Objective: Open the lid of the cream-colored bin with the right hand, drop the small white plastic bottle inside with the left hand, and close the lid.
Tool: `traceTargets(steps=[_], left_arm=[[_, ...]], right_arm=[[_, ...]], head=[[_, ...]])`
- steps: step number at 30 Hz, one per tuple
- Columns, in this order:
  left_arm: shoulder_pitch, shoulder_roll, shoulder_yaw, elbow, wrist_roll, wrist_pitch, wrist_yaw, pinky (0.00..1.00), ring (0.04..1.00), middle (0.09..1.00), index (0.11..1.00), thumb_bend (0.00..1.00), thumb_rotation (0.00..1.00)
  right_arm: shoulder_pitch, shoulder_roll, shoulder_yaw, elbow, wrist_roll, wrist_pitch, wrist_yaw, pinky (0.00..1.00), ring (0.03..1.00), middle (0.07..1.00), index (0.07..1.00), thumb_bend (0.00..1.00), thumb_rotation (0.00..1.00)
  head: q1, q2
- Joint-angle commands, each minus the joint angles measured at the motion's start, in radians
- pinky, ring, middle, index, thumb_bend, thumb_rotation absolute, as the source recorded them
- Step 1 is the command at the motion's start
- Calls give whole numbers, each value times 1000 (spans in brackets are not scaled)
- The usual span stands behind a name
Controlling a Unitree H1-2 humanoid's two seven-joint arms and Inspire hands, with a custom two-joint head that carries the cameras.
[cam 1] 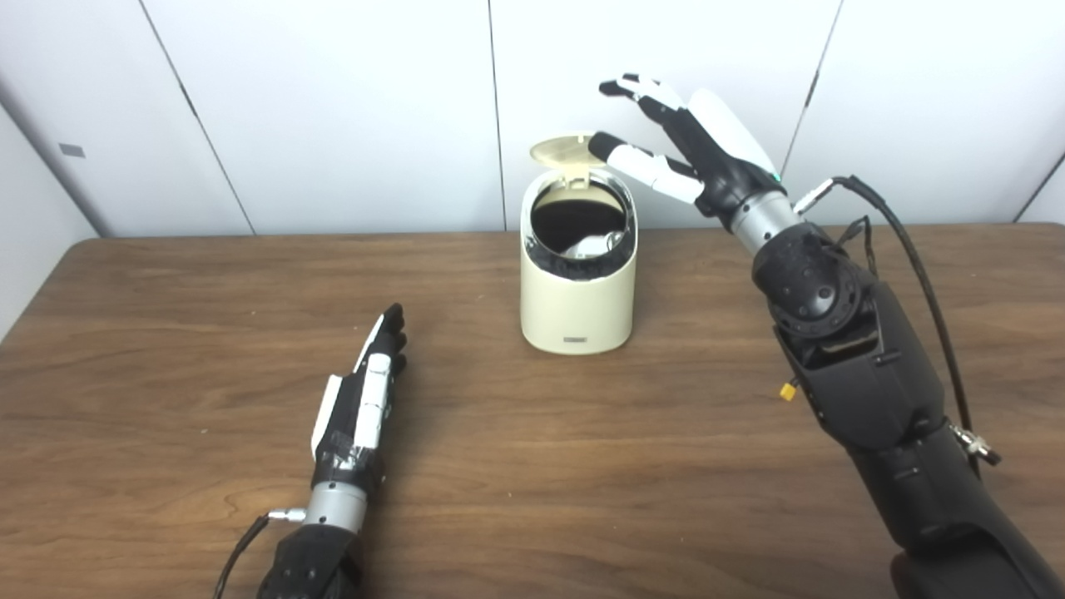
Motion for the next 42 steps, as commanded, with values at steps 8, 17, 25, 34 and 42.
traceTargets(steps=[8,17,25,34,42], left_arm=[[-26,3,-12,-15,40,-21,15,1000,1000,1000,1000,632,1000],[-32,2,-4,-19,35,-22,14,1000,1000,1000,1000,635,1000],[-31,-2,-6,-20,49,-12,29,1000,1000,1000,1000,655,1000],[-33,3,-16,-17,51,-16,30,1000,1000,1000,1000,651,1000],[-33,4,-25,-26,56,9,31,1000,1000,1000,1000,685,1000]], right_arm=[[-50,-25,5,-31,-24,-16,12,1000,1000,997,695,658,1000],[-31,-32,4,-36,-25,-44,7,1000,1000,988,610,655,1000],[0,-40,12,-76,-22,-37,28,1000,1000,987,600,672,1000],[36,-35,45,-77,-39,-42,40,1000,1000,985,620,680,1000],[60,-28,96,-64,-59,-38,60,1000,1000,984,638,644,1000]], head=[[4,-2],[2,-1],[8,4],[5,7],[10,10]])
